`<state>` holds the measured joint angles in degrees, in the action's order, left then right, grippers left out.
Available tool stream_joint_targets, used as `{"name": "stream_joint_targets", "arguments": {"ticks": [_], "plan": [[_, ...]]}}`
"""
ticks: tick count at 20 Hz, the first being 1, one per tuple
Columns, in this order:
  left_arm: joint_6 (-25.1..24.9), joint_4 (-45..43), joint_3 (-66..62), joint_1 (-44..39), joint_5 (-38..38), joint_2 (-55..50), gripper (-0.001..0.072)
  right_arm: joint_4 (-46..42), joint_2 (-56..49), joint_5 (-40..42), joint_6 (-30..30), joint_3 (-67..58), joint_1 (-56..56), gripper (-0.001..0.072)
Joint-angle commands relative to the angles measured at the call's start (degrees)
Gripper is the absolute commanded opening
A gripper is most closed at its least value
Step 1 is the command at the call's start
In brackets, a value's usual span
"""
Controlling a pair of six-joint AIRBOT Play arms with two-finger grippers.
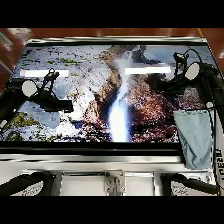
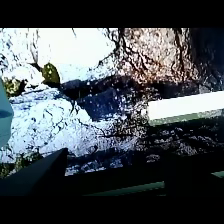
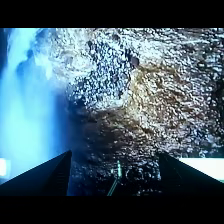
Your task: Fold the shirts.
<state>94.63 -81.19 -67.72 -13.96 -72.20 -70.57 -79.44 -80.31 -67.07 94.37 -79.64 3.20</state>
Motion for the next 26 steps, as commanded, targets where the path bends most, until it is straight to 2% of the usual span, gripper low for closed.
{"name": "stream_joint_targets", "arguments": {"ticks": [1, 16, 18, 21, 26], "plan": [[0.0, 0.0, 0.0, 0.0, 0.0, 0.0, 0.0709, 0.0, 0.0, 0.0, 0.0, 0.0, 0.1, 0.0673], [0.6, 1.6, 0.0, 0.0, 0.0, -1.6, 0.0708, -0.6, -0.1, 2.0, -0.3, 0.0, 0.1, 0.0673], [0.7, -3.0, -0.7, 0.8, 6.6, -2.8, 0.0708, -0.6, -0.1, 2.1, -1.1, 0.0, 0.1, 0.0673], [0.7, -9.5, -9.4, 7.8, 7.0, -8.3, 0.0708, -0.5, -0.1, 1.0, -2.4, 0.0, 0.1, 0.0673], [3.9, -8.8, -27.6, 22.8, -2.0, -24.5, 0.0709, -0.3, -0.1, -0.7, -2.8, 0.0, 0.1, 0.0673]]}}
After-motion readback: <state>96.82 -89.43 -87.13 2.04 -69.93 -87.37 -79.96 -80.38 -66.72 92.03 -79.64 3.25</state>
